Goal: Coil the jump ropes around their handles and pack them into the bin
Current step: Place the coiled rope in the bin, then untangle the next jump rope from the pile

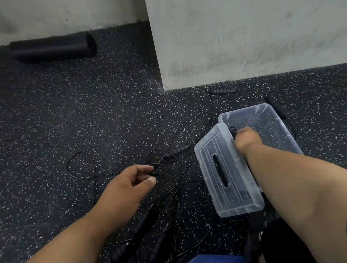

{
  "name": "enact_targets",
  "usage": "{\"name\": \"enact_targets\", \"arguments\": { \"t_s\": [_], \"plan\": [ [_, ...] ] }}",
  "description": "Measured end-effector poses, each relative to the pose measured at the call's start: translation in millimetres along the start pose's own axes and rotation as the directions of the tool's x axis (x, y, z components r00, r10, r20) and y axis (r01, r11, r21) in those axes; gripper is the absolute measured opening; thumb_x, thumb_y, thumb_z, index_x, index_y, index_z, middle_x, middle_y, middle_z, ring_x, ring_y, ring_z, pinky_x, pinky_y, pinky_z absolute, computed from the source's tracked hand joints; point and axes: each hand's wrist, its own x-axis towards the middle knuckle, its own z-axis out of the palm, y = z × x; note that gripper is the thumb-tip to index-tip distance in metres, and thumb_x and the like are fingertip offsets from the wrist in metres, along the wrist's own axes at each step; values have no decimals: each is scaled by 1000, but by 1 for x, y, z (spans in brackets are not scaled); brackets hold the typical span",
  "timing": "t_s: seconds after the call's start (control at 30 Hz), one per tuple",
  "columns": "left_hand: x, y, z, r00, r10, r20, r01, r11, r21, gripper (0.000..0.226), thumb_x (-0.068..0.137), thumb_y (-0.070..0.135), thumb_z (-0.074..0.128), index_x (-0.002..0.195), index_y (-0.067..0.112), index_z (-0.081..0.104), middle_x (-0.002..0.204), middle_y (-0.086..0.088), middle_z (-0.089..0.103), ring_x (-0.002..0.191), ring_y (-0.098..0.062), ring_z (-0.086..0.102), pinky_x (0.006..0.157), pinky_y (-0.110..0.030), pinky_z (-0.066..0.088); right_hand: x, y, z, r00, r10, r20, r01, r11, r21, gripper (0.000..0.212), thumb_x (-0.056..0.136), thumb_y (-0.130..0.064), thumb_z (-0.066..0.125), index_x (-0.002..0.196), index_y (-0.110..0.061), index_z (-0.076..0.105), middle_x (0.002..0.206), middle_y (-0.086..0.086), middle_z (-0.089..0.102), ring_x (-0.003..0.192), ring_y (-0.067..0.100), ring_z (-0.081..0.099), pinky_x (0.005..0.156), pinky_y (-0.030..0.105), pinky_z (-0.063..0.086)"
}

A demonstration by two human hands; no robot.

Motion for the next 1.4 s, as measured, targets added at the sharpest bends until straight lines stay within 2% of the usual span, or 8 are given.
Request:
{"name": "enact_targets", "arguments": {
  "t_s": [0.17, 0.33, 0.5, 0.7, 0.87, 1.07, 1.27, 1.4],
  "plan": [
    [-16, -1, -3, 999, 29, -28, -29, 1000, -4, 20, 97, 37, 73, 115, 44, 69, 105, 13, 75, 97, -5, 71, 85, -24, 55, -26, -9, 24, 904, -409, -125, 358, 883, -305, 34, 107, -32, 37, 124, -11, 58, 119, 16, 60, 108, 34, 56, 93, 45, 46],
    [-29, -4, -8, 998, 33, -44, -33, 999, -4, 19, 97, 39, 72, 115, 46, 69, 106, 14, 75, 95, -5, 71, 80, -24, 52, -78, -26, 59, 748, -618, 242, 656, 634, -410, 27, 104, -31, 43, 123, -20, 60, 119, 6, 58, 101, 23, 56, 92, 40, 51],
    [-39, -13, -14, 998, 41, -41, -41, 999, -1, 20, 98, 38, 71, 116, 44, 67, 104, 20, 72, 98, -1, 69, 81, -17, 51, -110, 2, 111, 637, -180, 750, 736, 433, -521, 42, 105, -26, 52, 147, -20, 49, 151, 15, 43, 132, 35, 53, 113, 48, 46],
    [-43, -28, -24, 1000, -9, -27, 9, 1000, 3, 22, 98, 39, 72, 118, 44, 66, 105, 25, 71, 97, -9, 72, 85, -29, 62, -128, 2, 151, 563, 16, 826, 814, 164, -558, 78, 100, -13, 55, 165, -33, 17, 171, 13, 18, 150, 40, 35, 119, 52, 38],
    [-43, -41, -33, 1000, -22, -3, 22, 999, 41, 22, 98, 40, 71, 118, 44, 65, 100, 31, 68, 84, 6, 67, 71, -14, 50, -146, -18, 181, 504, 138, 853, 849, 105, -519, 93, 101, -7, 56, 167, -32, -5, 170, 12, 26, 150, 37, 36, 116, 49, 41],
    [-42, -56, -50, 998, -58, 9, 58, 997, 57, 21, 97, 41, 71, 117, 44, 65, 98, 31, 68, 75, 9, 63, 68, -16, 50, -175, 4, 213, 403, 285, 870, 912, -40, -409, 85, 99, -16, 63, 167, -25, 12, 172, 9, 18, 156, 35, 22, 124, 51, 26],
    [-45, -61, -61, 997, -78, 23, 74, 990, 122, 23, 96, 45, 71, 118, 46, 63, 102, 30, 68, 83, 6, 66, 74, -19, 55, -187, -7, 232, 340, 150, 928, 940, -26, -340, 39, 103, -35, 58, 135, -14, 62, 130, 10, 65, 118, 30, 61, 102, 45, 51],
    [-49, -62, -65, 994, -107, 21, 101, 975, 196, 28, 95, 47, 71, 122, 44, 62, 106, 17, 68, 87, 4, 67, 78, -18, 56, -185, -70, 204, 343, -149, 927, 898, 341, -277, 42, 105, -52, 50, 105, -14, 68, 94, -1, 63, 90, 19, 61, 79, 33, 49]
  ]
}}
